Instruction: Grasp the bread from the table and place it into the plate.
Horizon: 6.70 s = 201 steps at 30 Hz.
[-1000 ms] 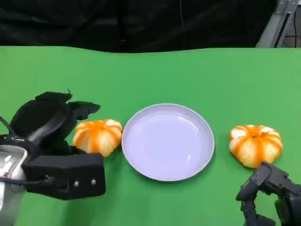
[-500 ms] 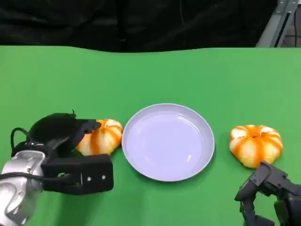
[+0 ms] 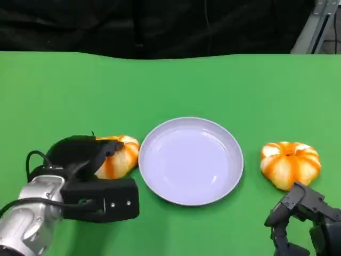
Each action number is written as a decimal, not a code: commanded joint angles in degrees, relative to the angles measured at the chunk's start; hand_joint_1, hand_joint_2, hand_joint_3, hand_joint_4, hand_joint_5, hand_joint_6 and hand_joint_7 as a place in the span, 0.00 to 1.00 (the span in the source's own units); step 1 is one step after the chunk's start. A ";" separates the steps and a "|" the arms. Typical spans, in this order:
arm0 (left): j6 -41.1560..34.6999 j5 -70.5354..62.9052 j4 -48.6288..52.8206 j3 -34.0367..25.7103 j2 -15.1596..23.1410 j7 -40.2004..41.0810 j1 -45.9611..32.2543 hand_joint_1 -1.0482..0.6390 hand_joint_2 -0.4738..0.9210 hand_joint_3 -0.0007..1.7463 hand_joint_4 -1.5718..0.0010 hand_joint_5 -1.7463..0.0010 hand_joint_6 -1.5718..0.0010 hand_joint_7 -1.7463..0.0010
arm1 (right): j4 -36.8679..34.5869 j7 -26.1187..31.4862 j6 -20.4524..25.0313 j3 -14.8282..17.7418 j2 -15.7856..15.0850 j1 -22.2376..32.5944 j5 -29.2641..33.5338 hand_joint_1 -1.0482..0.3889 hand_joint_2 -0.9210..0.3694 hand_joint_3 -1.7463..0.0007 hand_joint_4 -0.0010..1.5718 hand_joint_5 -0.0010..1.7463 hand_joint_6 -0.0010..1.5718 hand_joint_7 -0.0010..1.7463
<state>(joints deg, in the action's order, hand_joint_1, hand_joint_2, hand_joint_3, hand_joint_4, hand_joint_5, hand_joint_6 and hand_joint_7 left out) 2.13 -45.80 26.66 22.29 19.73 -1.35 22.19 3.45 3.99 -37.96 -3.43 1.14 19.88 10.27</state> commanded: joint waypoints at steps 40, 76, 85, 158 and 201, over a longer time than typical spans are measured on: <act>5.37 -0.49 25.88 6.83 -3.03 25.72 7.98 0.16 0.99 0.00 0.69 0.98 0.60 1.00 | 0.64 -0.12 -0.20 0.42 -0.44 0.56 -0.96 0.64 0.31 0.31 0.54 1.00 0.48 0.87; 10.79 5.44 25.92 1.58 -2.99 33.45 8.95 0.59 1.00 0.05 0.56 0.00 0.61 0.00 | 0.61 -0.32 -0.39 0.72 -0.81 0.51 -0.96 0.65 0.31 0.32 0.54 1.00 0.48 0.87; 10.11 5.29 17.06 -0.23 -2.84 34.60 8.93 0.59 0.99 0.05 0.56 0.00 0.60 0.01 | 0.07 -0.90 -0.74 0.90 -1.17 0.43 -2.05 0.64 0.31 0.32 0.53 1.00 0.48 0.87; 10.19 4.70 11.70 6.31 -13.45 20.30 11.82 0.53 0.94 0.00 0.54 0.15 0.26 0.96 | -1.28 2.24 -2.61 -0.69 0.44 -0.74 1.00 0.64 0.35 0.26 0.52 1.00 0.47 0.88; 7.98 2.83 17.52 11.24 -11.80 9.10 12.83 0.05 1.00 0.36 0.93 0.99 0.77 0.99 | 0.48 1.96 -1.56 -1.03 0.45 0.35 1.05 0.65 0.35 0.26 0.53 1.00 0.48 0.88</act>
<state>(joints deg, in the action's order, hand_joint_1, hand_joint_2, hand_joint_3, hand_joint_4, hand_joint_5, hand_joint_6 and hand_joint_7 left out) 10.63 -43.11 45.37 33.67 7.02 8.83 35.72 3.27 5.93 -39.80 -4.78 2.11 19.96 11.68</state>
